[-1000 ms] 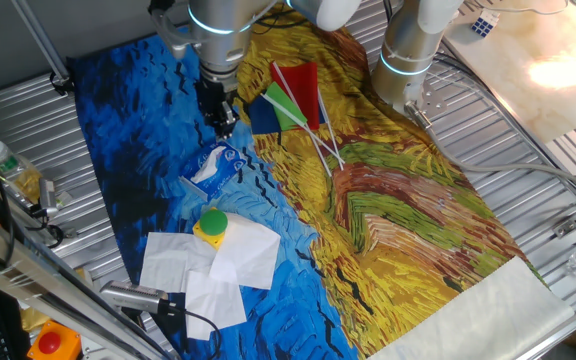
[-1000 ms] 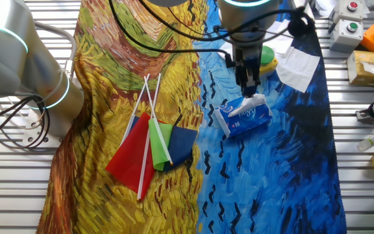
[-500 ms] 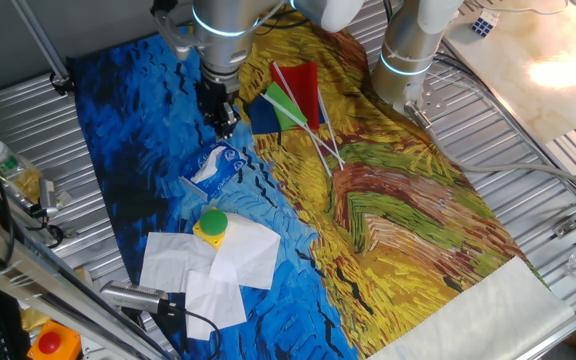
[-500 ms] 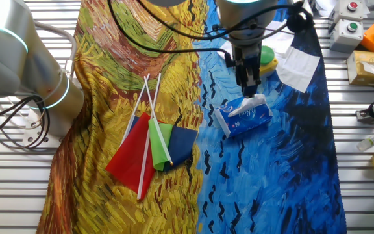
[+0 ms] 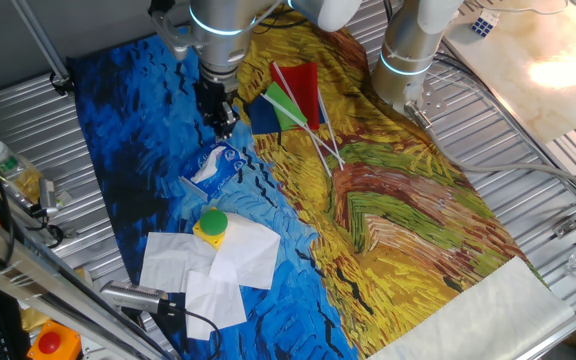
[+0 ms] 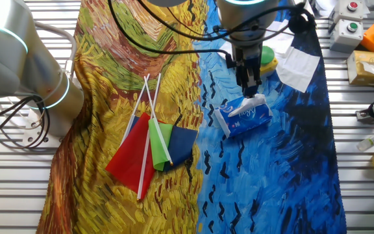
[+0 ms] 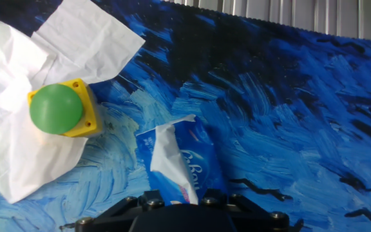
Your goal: Pull out a napkin
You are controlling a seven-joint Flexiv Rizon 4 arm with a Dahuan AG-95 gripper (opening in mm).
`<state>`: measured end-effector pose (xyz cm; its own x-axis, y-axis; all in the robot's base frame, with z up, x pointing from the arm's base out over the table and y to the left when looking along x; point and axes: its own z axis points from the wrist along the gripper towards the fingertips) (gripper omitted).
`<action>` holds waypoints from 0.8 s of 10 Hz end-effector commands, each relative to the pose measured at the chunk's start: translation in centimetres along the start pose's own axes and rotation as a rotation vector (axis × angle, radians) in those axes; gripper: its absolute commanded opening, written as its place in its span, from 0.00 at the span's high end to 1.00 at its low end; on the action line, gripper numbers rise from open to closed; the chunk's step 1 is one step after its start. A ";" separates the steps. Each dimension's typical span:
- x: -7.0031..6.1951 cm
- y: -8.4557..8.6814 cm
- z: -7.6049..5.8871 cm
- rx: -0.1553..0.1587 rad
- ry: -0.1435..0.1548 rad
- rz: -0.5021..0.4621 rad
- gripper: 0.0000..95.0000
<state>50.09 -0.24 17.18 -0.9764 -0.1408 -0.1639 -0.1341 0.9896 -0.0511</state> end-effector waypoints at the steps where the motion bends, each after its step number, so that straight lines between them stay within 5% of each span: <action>1: 0.0 0.0 -0.1 0.001 0.005 -0.007 0.60; 6: 0.0 0.0 0.0 -0.001 0.014 -0.006 0.60; 8: 0.3 0.0 1.3 -0.005 0.010 -0.008 0.60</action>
<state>50.00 -0.13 15.63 -0.9772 -0.1482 -0.1523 -0.1437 0.9888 -0.0404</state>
